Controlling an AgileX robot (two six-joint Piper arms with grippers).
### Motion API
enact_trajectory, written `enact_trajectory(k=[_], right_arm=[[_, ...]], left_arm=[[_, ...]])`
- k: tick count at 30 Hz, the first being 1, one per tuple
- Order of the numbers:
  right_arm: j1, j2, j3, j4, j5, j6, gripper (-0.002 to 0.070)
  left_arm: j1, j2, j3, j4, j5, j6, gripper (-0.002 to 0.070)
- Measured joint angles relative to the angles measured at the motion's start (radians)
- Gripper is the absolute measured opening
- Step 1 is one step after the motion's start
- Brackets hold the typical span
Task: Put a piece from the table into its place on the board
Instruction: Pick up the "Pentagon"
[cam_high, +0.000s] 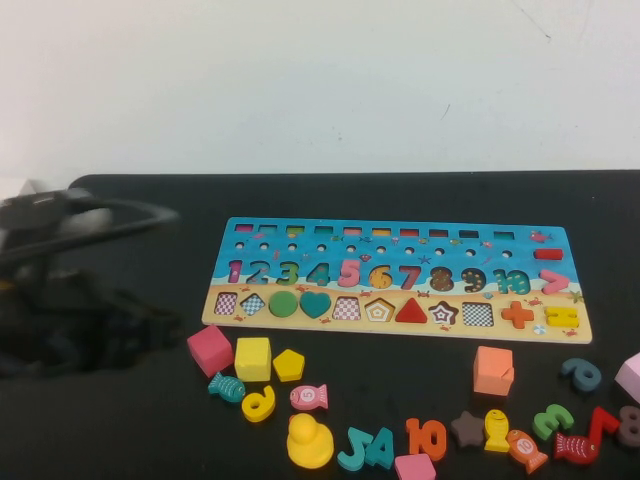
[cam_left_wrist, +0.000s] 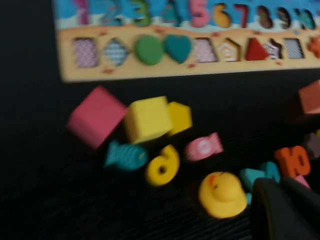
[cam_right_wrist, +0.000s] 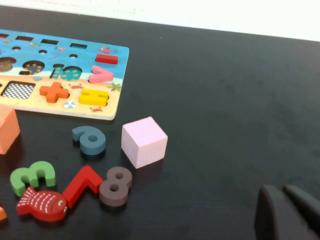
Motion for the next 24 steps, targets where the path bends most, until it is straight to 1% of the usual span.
enact_trajectory(k=[2,4,5,8,12,14,16,17,19,24], right_arm=[[0.000,0.000,0.000,0.000,0.000,0.000,0.0019],[0.000,0.000,0.000,0.000,0.000,0.000,0.0018],[0.000,0.000,0.000,0.000,0.000,0.000,0.0019],[0.000,0.000,0.000,0.000,0.000,0.000,0.0019],[0.000,0.000,0.000,0.000,0.000,0.000,0.0018],[0.000,0.000,0.000,0.000,0.000,0.000,0.0018],[0.000,0.000,0.000,0.000,0.000,0.000,0.0018],[0.000,0.000,0.000,0.000,0.000,0.000,0.0019],[0.000,0.000,0.000,0.000,0.000,0.000,0.0018],[0.000,0.000,0.000,0.000,0.000,0.000,0.0019]], left_arm=[[-0.082,0.069,-0.045,0.005,-0.033,0.003,-0.0001],[-0.169,0.130,-0.086,0.040,-0.070,-0.025,-0.0001],[-0.209,0.165,-0.112,0.071,-0.087,-0.053,-0.0001],[-0.297,0.263,-0.196,0.182,-0.100,-0.161,-0.0001],[-0.352,0.398,-0.306,0.308,-0.089,-0.310,-0.0001],[-0.358,0.464,-0.345,0.351,-0.080,-0.370,0.0000],[-0.358,0.517,-0.367,0.371,-0.075,-0.397,0.0014],[-0.358,0.541,-0.374,0.379,-0.075,-0.407,0.0032],[-0.358,0.583,-0.384,0.383,-0.073,-0.415,0.0092],[-0.358,0.656,-0.407,0.383,-0.071,-0.417,0.0299]])
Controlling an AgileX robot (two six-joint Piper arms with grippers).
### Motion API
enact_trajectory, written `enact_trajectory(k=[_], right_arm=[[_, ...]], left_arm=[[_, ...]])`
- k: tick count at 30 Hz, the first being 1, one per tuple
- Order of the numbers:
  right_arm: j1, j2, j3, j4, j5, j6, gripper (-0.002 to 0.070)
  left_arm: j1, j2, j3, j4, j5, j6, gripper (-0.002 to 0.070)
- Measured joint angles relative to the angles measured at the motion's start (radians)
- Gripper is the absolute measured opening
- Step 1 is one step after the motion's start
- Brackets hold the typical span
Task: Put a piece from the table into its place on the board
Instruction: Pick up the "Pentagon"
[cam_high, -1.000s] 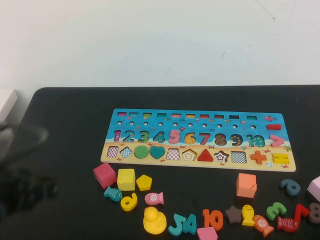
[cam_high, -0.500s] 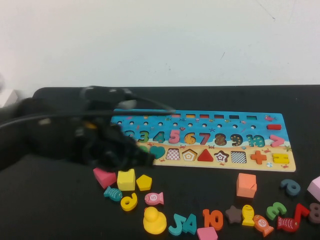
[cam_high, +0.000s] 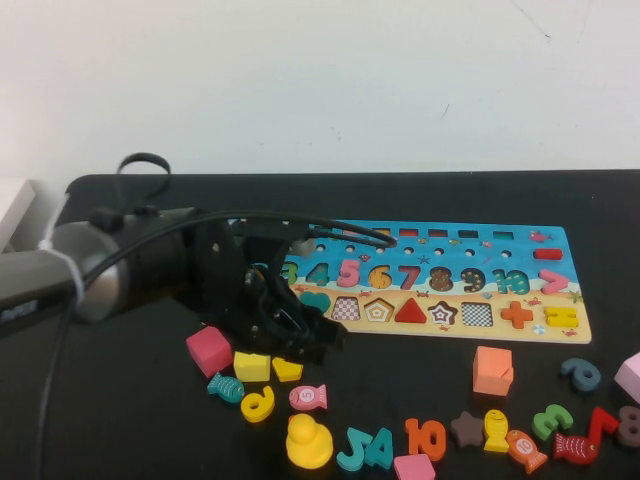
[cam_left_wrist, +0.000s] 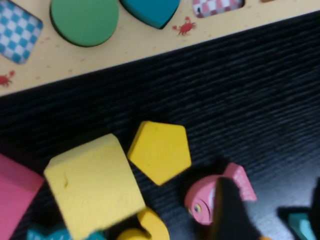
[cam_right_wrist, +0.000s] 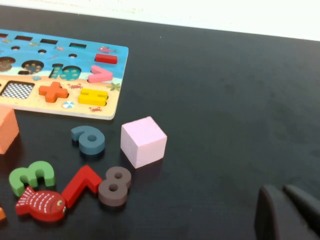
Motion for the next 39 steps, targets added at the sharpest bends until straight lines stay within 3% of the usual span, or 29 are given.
enact_trajectory(k=[3,7,13,23,39], right_arm=[[0.000,0.000,0.000,0.000,0.000,0.000,0.0018],[0.000,0.000,0.000,0.000,0.000,0.000,0.0018],[0.000,0.000,0.000,0.000,0.000,0.000,0.0018],[0.000,0.000,0.000,0.000,0.000,0.000,0.0019],[0.000,0.000,0.000,0.000,0.000,0.000,0.0018]], left_arm=[[0.000,0.041,-0.026,0.000,0.004,0.002,0.0391],[0.000,0.104,-0.069,0.000,0.022,0.002,0.0428],[0.000,0.168,-0.120,0.008,0.043,-0.027,0.0435],[0.000,0.183,-0.132,0.186,0.071,-0.228,0.0435],[0.000,0.183,-0.133,0.213,0.041,-0.338,0.0436]])
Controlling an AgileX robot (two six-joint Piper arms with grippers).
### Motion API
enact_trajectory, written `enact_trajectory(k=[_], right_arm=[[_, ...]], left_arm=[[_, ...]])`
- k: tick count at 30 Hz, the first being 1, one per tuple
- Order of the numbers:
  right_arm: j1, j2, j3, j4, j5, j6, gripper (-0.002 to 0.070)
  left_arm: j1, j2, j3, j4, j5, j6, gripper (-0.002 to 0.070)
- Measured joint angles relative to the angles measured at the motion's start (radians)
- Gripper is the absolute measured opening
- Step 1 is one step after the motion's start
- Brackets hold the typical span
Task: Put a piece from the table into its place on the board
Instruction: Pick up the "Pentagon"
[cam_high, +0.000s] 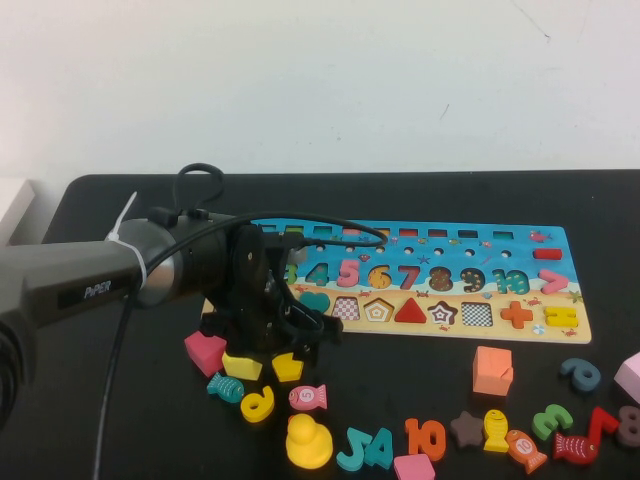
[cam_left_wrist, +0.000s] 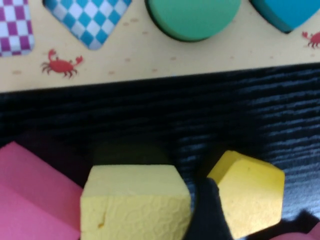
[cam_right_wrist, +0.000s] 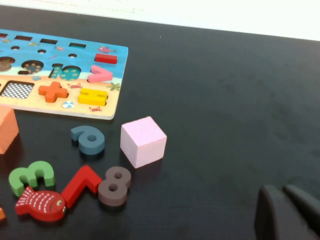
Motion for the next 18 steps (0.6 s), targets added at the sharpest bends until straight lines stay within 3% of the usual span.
enact_trajectory(k=[18], right_arm=[[0.000,0.000,0.000,0.000,0.000,0.000,0.0019]], left_arm=[[0.000,0.040,-0.008,-0.002,-0.019,-0.017,0.0436]])
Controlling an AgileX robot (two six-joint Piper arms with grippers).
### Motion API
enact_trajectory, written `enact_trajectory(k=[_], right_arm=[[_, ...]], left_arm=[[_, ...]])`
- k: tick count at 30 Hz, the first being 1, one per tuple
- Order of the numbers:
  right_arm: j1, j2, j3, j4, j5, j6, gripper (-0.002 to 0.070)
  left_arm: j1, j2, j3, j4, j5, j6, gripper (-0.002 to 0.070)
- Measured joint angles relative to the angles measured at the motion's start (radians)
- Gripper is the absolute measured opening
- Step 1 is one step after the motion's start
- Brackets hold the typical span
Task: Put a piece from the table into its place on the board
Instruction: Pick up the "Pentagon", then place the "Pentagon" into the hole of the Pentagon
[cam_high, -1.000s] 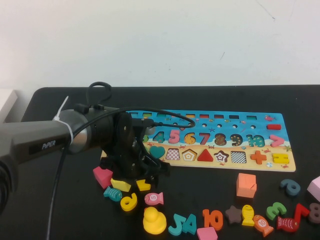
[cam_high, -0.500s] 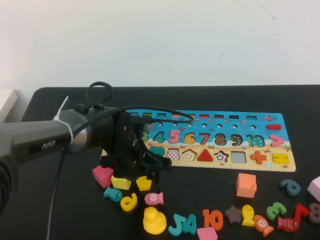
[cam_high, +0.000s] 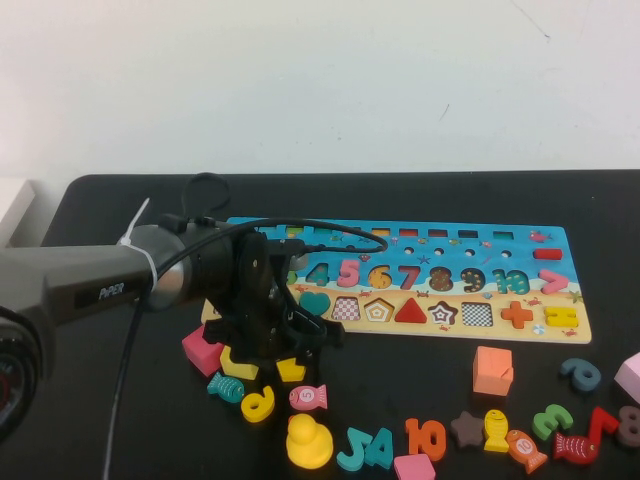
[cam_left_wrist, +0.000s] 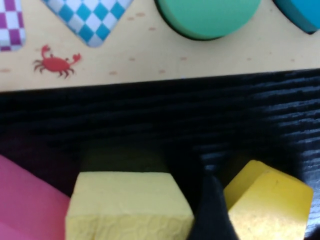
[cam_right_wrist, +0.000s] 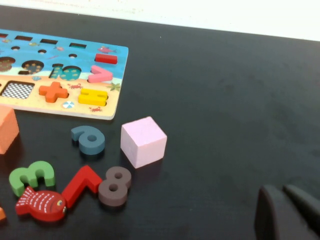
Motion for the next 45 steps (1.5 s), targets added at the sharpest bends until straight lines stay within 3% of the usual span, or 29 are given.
enact_trajectory(k=[10,14,34,45], right_arm=[[0.000,0.000,0.000,0.000,0.000,0.000,0.0018],[0.000,0.000,0.000,0.000,0.000,0.000,0.0019],[0.000,0.000,0.000,0.000,0.000,0.000,0.0019],[0.000,0.000,0.000,0.000,0.000,0.000,0.0018]], left_arm=[[0.000,0.005,-0.017,0.002,0.024,0.043,0.0324],[0.000,0.012,-0.039,0.002,0.047,0.074,0.0312],[-0.002,0.050,-0.293,-0.051,0.069,0.180,0.0312],[-0.081,0.220,-0.511,-0.058,0.150,0.207,0.0311]])
